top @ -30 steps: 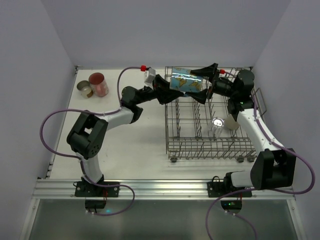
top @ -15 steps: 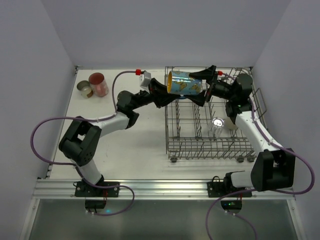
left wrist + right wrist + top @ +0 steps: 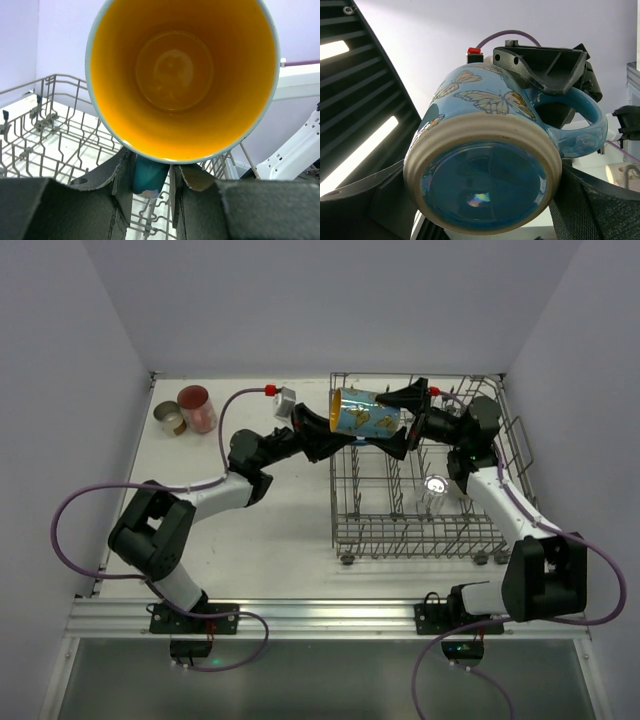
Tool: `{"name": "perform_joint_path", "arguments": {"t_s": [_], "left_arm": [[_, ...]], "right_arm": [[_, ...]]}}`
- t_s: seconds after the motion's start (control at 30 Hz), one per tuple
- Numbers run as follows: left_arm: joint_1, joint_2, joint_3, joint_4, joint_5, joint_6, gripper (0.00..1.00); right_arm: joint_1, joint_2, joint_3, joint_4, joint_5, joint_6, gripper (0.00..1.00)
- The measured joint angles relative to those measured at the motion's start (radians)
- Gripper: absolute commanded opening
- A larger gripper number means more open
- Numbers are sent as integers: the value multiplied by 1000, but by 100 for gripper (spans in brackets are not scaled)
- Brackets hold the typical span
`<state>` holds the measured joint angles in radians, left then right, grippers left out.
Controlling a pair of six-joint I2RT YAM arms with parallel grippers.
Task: Unload the cups from the dish rack
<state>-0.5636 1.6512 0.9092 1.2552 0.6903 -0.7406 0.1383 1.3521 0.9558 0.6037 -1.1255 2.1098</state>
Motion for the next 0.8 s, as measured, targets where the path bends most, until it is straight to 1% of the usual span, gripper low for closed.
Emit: {"name": "perform_joint_path", "arguments": {"t_s": [0.03, 0.07, 0.13, 0.17, 0.27, 0.3, 0.37, 0.4, 0.47, 0.63, 0.8], "left_arm": [[0, -3, -10, -2, -5, 0, 0], [0, -4, -18, -4, -10, 0, 0], [0, -6, -27, -9, -23, 2, 0], [0, -9, -31, -10, -30, 3, 0], [0, -32, -44, -23, -36, 19, 0], [0, -38, -45, -26, -37, 23, 0], [1, -49, -46, -27, -37, 29, 0], [2, -54, -46, -27, -37, 31, 0], [8, -63, -48, -30, -41, 16, 0], [19, -115, -50, -40, -94, -102, 0], [30, -125, -50, -45, -94, -149, 0]], "right_arm": [[1, 4, -11, 22, 0, 2, 32], [1, 11, -25, 52, -1, 2, 44], [1, 29, -37, 98, -4, 2, 55], [0, 37, -37, 116, -9, 2, 62], [1, 50, -37, 152, -22, 2, 73], [2, 50, -37, 166, -23, 2, 81], [5, 50, -37, 195, -27, 2, 91], [5, 53, -37, 209, -31, 2, 99], [5, 65, -35, 258, -52, 1, 99], [6, 126, -35, 423, -74, -55, 99], [6, 179, -35, 587, -74, -72, 99]]}}
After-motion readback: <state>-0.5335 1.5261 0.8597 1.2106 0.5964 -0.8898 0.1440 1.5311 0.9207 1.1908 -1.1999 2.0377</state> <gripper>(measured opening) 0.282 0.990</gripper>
